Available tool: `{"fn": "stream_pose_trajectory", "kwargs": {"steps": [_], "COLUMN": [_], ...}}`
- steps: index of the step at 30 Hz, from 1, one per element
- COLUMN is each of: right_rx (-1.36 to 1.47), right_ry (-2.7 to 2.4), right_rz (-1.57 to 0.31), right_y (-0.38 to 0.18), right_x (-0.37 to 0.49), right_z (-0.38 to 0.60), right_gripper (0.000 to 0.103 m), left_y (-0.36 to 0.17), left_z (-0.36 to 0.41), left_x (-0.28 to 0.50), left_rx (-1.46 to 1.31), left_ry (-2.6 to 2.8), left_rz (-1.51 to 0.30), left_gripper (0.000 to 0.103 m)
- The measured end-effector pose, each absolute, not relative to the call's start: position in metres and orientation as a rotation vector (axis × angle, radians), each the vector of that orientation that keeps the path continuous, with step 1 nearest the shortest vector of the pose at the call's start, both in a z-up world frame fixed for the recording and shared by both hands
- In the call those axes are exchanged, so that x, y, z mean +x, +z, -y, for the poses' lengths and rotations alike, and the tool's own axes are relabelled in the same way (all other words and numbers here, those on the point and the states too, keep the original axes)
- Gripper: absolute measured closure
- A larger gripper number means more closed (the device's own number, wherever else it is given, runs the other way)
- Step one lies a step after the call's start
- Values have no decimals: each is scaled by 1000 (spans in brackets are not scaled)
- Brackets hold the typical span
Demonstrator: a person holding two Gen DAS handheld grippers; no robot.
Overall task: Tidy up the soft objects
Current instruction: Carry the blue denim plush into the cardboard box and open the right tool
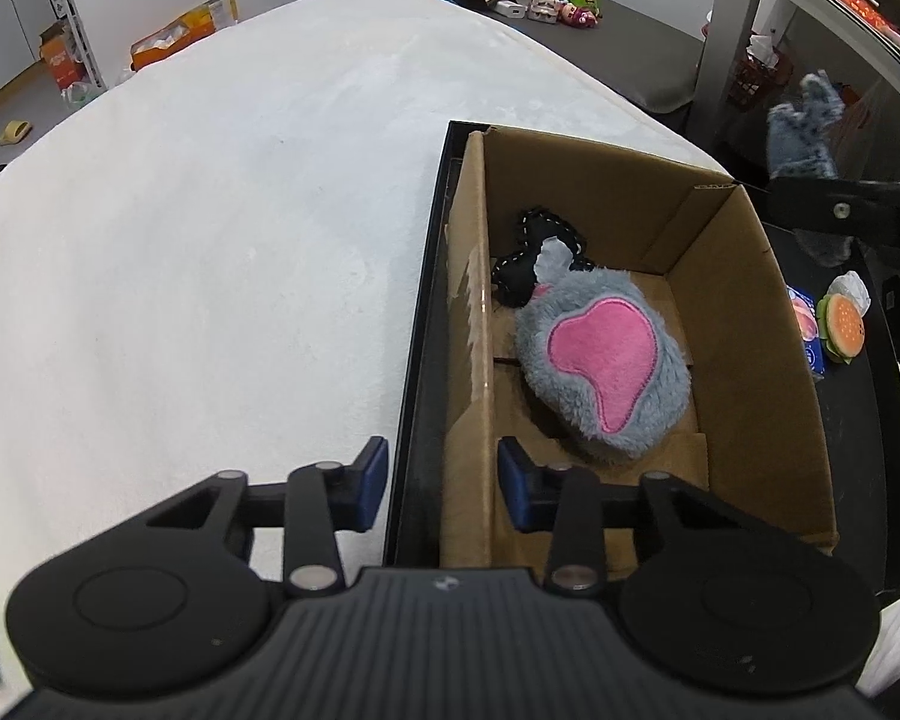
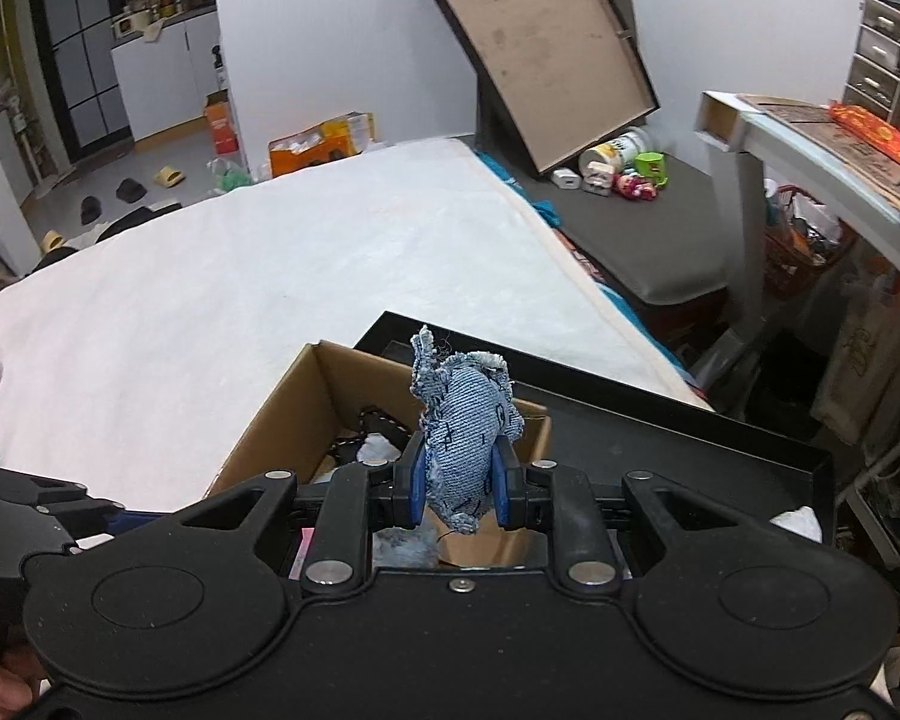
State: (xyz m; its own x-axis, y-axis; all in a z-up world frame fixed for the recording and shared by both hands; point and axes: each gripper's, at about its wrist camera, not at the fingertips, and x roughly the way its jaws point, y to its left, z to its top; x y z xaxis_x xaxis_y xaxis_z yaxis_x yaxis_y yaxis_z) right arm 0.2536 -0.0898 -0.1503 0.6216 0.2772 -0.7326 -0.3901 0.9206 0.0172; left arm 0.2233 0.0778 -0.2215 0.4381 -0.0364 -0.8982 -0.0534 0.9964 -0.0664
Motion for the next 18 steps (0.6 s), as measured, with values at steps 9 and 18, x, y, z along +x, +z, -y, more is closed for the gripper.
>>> {"fn": "stream_pose_trajectory", "kwargs": {"steps": [9,18], "right_rx": [-191,-228], "right_ry": [405,377], "right_rz": [-834,-817], "right_y": [-164,-163], "right_x": [259,258], "right_z": [71,70], "right_gripper": [80,54], "left_y": [-220,-219], "left_z": [-83,-80], "left_x": [225,225], "left_rx": [-110,-103], "left_ry": [-2,6], "left_rz": [-1098,-1096], "left_gripper": [72,73]}}
